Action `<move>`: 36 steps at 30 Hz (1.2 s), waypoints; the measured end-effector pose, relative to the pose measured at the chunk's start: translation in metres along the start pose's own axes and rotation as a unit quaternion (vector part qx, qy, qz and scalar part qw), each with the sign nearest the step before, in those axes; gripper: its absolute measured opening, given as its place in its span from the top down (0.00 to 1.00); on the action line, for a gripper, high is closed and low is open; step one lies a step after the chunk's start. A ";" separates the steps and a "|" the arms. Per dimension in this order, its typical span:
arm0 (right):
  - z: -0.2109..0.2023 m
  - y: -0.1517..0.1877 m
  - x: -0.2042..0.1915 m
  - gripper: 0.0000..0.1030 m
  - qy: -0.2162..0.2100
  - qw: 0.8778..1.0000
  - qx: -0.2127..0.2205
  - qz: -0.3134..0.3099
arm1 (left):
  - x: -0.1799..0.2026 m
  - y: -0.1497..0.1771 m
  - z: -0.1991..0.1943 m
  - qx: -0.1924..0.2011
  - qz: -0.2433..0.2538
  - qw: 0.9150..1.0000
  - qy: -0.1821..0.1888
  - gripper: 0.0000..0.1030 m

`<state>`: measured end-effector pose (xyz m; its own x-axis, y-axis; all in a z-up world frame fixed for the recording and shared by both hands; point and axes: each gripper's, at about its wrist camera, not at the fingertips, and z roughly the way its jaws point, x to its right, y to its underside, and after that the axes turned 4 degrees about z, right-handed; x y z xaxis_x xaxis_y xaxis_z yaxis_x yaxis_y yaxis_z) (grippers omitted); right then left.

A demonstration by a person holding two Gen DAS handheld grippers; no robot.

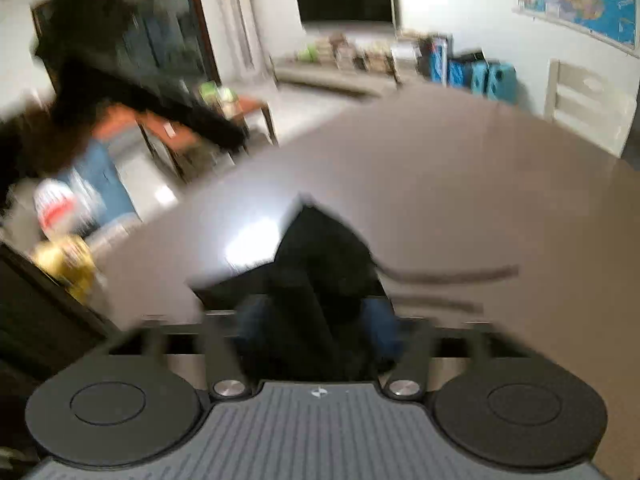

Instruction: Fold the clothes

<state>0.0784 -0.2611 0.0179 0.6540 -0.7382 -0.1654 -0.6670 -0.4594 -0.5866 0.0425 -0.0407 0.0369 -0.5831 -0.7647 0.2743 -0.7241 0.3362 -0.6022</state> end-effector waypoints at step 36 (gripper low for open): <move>0.014 0.025 0.032 0.20 0.142 0.961 0.021 0.235 | 0.079 0.073 0.074 -0.117 0.283 0.945 -0.113 0.08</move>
<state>0.0879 -0.2891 -0.0129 0.1549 -0.9675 -0.1999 -0.8464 -0.0256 -0.5320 -0.0293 -0.1172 -0.0409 -0.8272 -0.5145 -0.2260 -0.3960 0.8191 -0.4152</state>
